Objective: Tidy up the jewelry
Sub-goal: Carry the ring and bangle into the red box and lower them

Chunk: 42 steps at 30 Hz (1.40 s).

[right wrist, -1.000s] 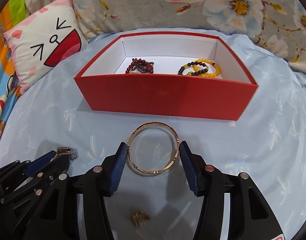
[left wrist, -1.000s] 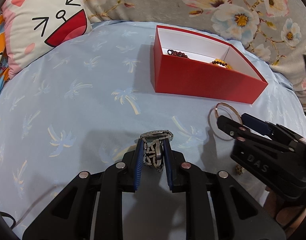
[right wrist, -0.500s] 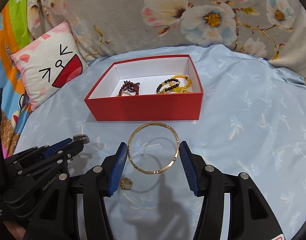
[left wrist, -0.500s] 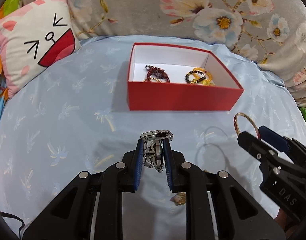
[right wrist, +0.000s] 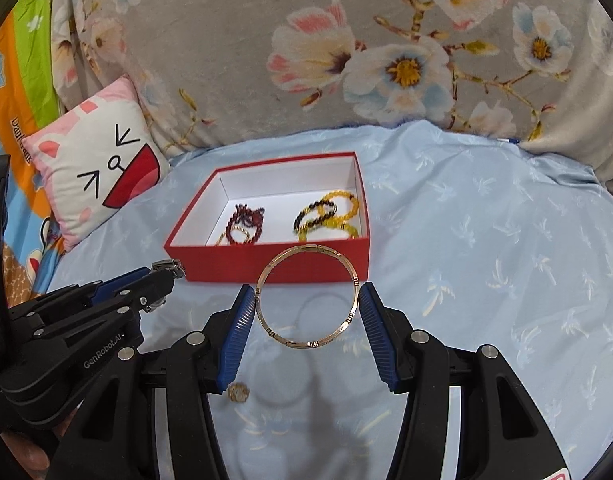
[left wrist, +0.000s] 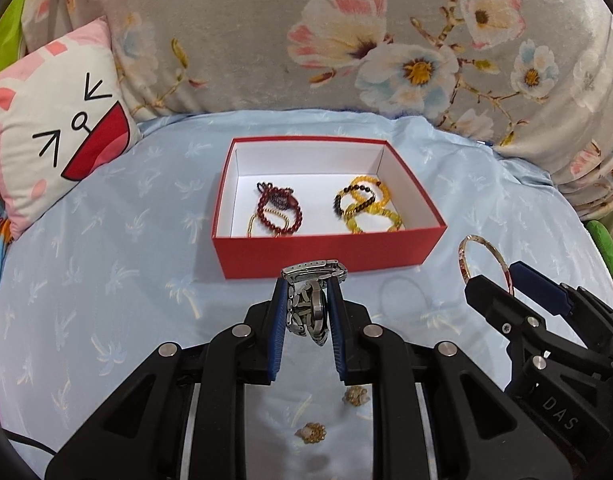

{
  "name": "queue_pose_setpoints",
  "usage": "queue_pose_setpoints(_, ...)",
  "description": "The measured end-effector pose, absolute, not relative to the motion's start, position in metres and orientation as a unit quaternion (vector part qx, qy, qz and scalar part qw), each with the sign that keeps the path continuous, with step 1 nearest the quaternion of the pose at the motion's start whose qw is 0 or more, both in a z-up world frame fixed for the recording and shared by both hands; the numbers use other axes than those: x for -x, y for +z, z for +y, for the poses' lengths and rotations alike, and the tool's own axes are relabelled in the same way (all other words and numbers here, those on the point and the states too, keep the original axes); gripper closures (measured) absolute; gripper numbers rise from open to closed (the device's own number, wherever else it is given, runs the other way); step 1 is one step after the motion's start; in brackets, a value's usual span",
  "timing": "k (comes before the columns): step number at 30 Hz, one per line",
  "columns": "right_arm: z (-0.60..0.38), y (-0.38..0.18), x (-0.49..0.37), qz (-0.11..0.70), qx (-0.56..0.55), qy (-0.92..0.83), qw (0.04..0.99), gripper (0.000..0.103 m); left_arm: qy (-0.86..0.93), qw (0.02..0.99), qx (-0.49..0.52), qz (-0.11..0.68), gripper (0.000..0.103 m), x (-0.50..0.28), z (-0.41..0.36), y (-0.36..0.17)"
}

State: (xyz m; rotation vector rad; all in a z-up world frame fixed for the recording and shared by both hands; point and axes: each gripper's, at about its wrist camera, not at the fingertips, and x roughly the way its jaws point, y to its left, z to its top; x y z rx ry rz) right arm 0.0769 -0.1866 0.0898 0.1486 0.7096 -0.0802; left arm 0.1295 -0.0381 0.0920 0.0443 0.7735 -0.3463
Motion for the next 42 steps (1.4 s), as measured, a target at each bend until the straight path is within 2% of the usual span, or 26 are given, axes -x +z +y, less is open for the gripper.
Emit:
queue_pose_setpoints(11,-0.194,0.104,-0.124,0.326,-0.065,-0.043,0.942,0.051,-0.167,0.919,-0.026,0.356,0.084,-0.176,-0.053,0.108)
queue_pose_setpoints(21,-0.208,0.095,-0.18,0.332,-0.077,-0.034,0.939,0.051,-0.163,0.924,-0.023,0.346,0.084,-0.228,-0.056,0.113)
queue_pose_setpoints(42,-0.196,0.052,-0.251,0.376,-0.054,-0.035,0.925,0.051,-0.144,0.912,-0.019,0.383,0.084,-0.296,-0.06,0.071)
